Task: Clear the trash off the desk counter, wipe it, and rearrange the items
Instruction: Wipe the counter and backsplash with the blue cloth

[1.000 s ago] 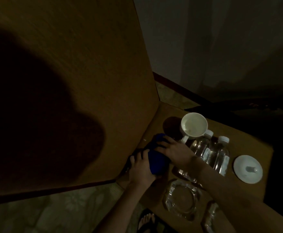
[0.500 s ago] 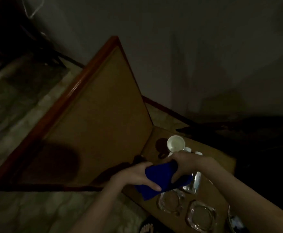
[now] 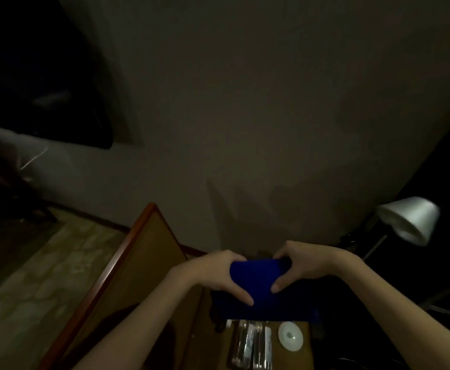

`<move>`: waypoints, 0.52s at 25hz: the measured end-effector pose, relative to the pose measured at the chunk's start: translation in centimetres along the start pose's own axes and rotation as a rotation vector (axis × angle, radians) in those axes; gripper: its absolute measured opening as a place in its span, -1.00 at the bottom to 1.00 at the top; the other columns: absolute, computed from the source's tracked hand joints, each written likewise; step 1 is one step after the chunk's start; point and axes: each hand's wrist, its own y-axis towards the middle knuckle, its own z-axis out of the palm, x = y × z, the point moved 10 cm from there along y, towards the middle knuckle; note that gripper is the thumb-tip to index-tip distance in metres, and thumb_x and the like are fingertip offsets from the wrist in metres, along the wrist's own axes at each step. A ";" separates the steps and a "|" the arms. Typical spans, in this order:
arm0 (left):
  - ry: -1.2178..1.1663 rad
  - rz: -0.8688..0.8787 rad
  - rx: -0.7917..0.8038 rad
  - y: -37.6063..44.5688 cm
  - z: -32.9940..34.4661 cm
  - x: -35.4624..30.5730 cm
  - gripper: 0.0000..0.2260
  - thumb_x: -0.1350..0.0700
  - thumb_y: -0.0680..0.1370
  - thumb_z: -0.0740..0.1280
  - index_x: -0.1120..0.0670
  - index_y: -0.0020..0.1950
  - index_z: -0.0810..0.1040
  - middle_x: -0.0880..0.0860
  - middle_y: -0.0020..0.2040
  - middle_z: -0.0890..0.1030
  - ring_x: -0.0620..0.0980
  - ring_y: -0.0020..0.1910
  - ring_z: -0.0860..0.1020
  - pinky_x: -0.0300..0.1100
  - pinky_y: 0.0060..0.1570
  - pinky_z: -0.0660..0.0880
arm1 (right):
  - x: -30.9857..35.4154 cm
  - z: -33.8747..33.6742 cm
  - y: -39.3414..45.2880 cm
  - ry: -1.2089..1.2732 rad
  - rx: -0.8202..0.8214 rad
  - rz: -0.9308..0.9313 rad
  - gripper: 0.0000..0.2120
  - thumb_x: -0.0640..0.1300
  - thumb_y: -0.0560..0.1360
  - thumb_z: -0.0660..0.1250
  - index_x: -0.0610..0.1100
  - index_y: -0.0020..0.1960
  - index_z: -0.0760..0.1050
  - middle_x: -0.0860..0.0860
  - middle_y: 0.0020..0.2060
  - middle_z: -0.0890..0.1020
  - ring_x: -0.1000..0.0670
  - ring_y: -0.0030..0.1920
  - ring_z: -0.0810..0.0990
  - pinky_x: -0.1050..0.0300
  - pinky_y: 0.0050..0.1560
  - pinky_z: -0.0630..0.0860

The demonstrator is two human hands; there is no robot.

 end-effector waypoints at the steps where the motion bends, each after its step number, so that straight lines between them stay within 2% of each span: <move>1: 0.034 0.029 0.022 -0.3 -0.4 -2.1 -0.63 -0.06 0.36 0.54 -0.11 0.11 0.53 -0.09 0.12 0.62 -0.12 0.05 0.61 -0.06 0.09 0.59 | 0.3 -0.7 -2.2 0.015 -0.029 0.020 -0.73 0.07 0.43 0.43 0.03 0.09 0.54 0.07 -0.01 0.66 0.16 -0.07 0.65 0.25 -0.04 0.57; 3: 0.085 0.089 0.059 -0.8 -0.9 -6.4 -0.64 -0.06 0.38 0.53 -0.08 0.13 0.56 -0.05 0.12 0.63 -0.09 0.05 0.63 -0.03 0.08 0.59 | 0.5 -2.0 -6.6 0.040 -0.103 0.048 -0.76 0.09 0.43 0.43 0.07 0.06 0.54 0.09 -0.04 0.66 0.17 -0.09 0.66 0.27 -0.08 0.56; 6: 0.152 0.158 0.149 -0.7 0.3 -13.0 -0.62 -0.03 0.40 0.52 -0.05 0.18 0.56 -0.02 0.14 0.63 -0.07 0.06 0.64 -0.04 0.08 0.59 | -0.6 -3.2 -13.7 0.094 -0.256 0.101 -0.70 0.08 0.42 0.44 0.03 0.11 0.55 0.07 0.00 0.66 0.13 -0.06 0.66 0.18 0.02 0.59; 8: 0.240 0.195 0.205 -0.2 1.9 -17.3 -0.65 -0.01 0.42 0.50 -0.05 0.18 0.55 -0.01 0.14 0.63 -0.07 0.05 0.64 -0.06 0.09 0.58 | -2.0 -3.2 -18.3 0.137 -0.343 0.121 -0.63 0.07 0.42 0.44 -0.01 0.18 0.53 0.06 0.04 0.65 0.13 -0.03 0.65 0.16 0.08 0.58; 13: 0.398 0.276 0.288 2.2 8.7 -28.4 -0.65 -0.02 0.42 0.50 -0.05 0.17 0.55 -0.02 0.12 0.64 -0.09 0.04 0.64 -0.09 0.10 0.58 | -8.1 -1.9 -30.2 0.211 -0.521 0.171 -0.55 0.03 0.45 0.42 -0.07 0.29 0.47 0.00 0.11 0.61 0.07 0.05 0.62 0.16 0.09 0.57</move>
